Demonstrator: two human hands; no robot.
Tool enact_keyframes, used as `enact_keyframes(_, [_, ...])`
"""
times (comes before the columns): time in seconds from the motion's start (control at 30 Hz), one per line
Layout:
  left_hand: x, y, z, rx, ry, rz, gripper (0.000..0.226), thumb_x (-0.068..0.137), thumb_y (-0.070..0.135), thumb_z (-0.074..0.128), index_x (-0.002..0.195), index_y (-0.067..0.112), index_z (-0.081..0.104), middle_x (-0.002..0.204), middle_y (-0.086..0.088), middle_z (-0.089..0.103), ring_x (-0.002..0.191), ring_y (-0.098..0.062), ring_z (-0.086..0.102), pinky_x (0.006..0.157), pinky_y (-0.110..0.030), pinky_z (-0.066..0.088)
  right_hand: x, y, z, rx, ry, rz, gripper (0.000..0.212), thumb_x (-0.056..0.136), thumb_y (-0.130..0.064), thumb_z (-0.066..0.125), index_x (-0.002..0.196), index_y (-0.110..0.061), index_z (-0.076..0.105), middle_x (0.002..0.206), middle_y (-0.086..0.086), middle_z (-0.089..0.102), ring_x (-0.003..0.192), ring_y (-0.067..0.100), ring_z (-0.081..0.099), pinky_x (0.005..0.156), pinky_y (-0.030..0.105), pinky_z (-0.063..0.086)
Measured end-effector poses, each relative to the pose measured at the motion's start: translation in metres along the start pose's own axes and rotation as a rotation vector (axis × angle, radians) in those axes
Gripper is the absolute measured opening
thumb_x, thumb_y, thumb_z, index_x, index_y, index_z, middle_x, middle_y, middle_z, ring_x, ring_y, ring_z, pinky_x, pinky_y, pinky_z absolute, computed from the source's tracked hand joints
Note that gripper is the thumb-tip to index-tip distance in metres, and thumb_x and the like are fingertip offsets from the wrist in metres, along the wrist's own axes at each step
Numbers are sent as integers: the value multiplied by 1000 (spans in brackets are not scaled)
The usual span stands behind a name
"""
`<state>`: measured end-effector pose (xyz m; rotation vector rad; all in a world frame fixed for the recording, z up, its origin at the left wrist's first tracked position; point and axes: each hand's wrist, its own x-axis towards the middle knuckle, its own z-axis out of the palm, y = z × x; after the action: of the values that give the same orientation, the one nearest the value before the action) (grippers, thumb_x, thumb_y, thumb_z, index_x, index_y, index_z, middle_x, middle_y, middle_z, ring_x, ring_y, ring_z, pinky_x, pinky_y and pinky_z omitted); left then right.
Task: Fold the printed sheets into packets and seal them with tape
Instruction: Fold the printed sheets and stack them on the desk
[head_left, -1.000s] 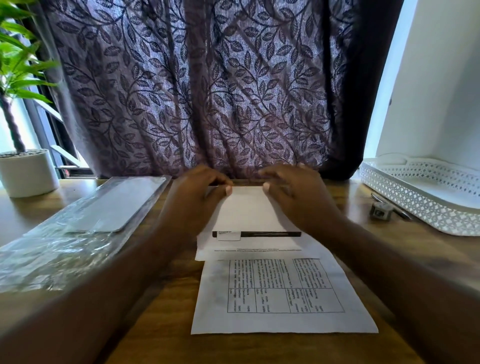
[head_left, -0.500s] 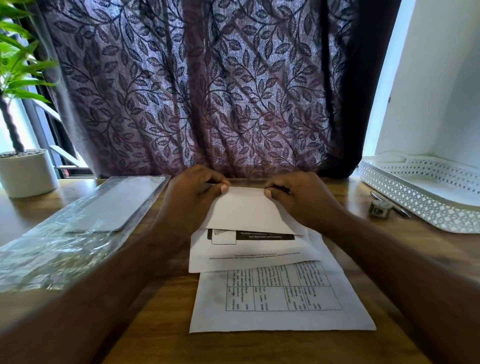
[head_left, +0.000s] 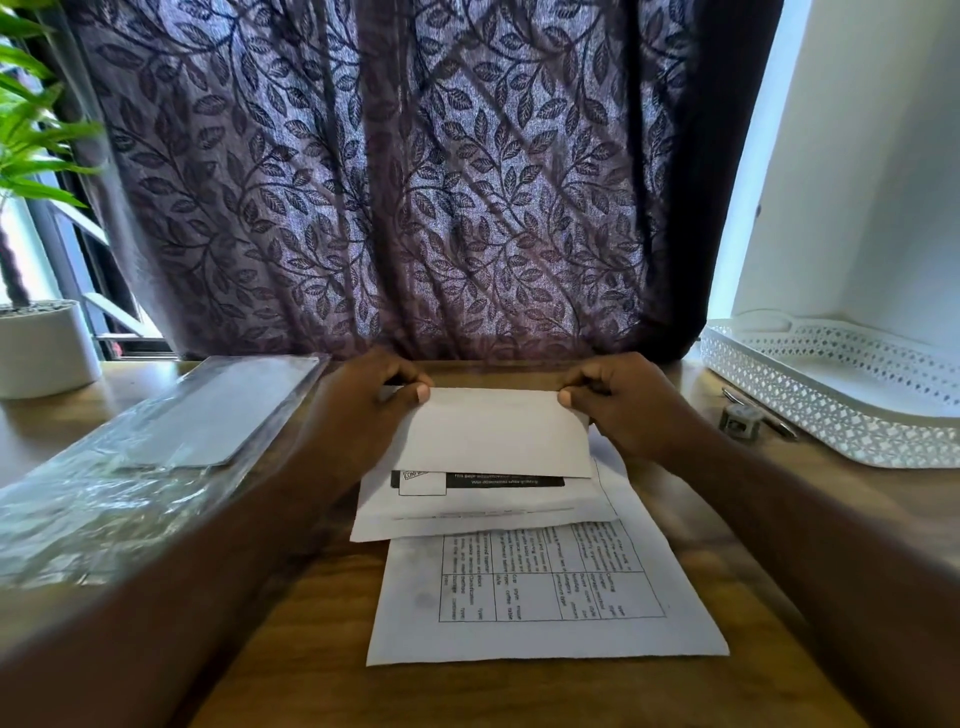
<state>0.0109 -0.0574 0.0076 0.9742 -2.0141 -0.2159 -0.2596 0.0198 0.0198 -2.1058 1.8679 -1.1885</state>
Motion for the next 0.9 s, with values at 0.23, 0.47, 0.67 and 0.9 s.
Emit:
enact_keyframes(0.23, [-8,25,2,207,7,265,18,99,29,57,105,20,72,96,3,72,79,-11,58,69,-31,45,-8,-34,13,-62,133,-204,3,91,-20,71,90,-21,74,74,-14,66,68,-4,60,62,9,41])
enact_keyframes(0.47, [-8,39,6,189,-12,348,32,94,44,48,107,26,70,94,7,75,77,-10,66,68,-36,53,-10,-44,25,-54,174,-378,3,90,-18,71,91,-19,73,78,-8,70,69,5,63,61,17,46])
enact_keyframes(0.67, [-7,29,-1,214,13,286,22,93,39,56,100,28,74,86,7,75,70,-13,63,60,-28,48,-6,-30,21,-20,190,-295,5,89,-14,72,89,-18,75,74,-16,67,72,0,62,63,15,45])
enact_keyframes(0.9, [0,4,-10,208,-9,135,15,99,29,59,103,22,72,91,8,69,74,-11,56,64,-18,44,-3,-10,10,110,218,-92,8,90,-12,72,86,-18,75,73,-9,72,63,11,66,61,38,58])
